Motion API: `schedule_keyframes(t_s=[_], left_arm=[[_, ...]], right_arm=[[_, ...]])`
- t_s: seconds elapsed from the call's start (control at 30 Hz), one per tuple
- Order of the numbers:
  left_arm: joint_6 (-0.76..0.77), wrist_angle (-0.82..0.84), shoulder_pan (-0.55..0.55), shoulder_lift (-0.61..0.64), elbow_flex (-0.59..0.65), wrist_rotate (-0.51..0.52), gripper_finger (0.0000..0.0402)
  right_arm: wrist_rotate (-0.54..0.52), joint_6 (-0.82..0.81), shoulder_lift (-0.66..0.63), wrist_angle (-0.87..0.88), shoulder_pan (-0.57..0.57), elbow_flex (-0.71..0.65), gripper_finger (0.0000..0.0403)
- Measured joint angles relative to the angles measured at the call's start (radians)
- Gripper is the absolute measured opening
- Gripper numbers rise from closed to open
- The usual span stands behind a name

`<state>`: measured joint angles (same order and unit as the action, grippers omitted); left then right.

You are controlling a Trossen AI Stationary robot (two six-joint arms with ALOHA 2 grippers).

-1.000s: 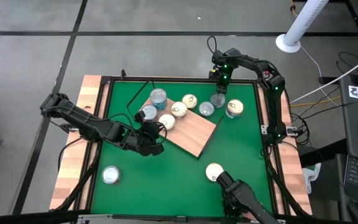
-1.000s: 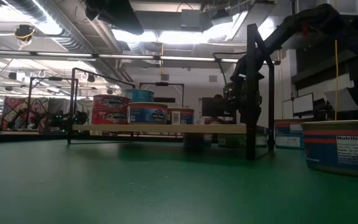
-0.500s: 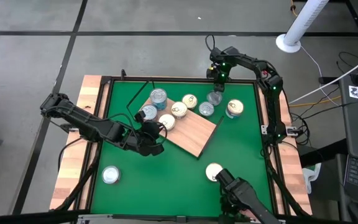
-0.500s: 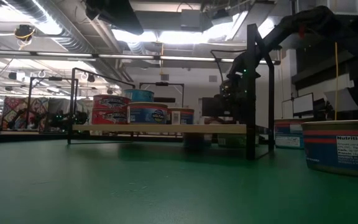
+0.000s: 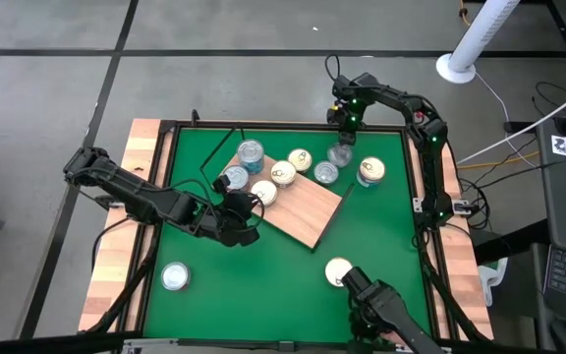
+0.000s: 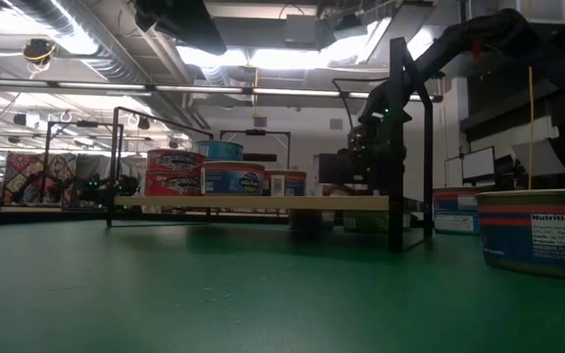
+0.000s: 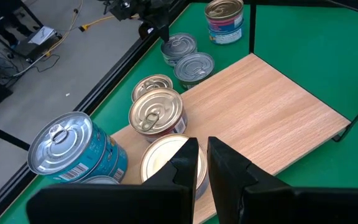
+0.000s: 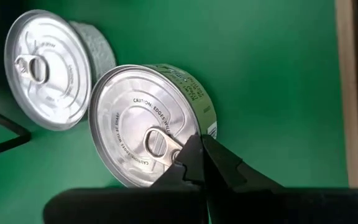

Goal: Stack canned seafood by type on shelf
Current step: Put the green can on the shelf

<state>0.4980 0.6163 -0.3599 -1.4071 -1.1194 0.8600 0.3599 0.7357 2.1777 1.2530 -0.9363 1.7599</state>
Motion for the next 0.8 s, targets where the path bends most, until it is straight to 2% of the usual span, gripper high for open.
schedule_keyframes(t_s=[0.6,0.8], left_arm=[[0.002,0.0,0.0,0.0,0.0,0.0,0.0031],[0.003,0.0,0.0,0.0,0.0,0.0,0.0031]], right_arm=[[0.0,0.03,-0.002,0.032,0.0,0.001,0.0],[0.015,0.032,-0.002,0.062,0.0,0.053,0.0]])
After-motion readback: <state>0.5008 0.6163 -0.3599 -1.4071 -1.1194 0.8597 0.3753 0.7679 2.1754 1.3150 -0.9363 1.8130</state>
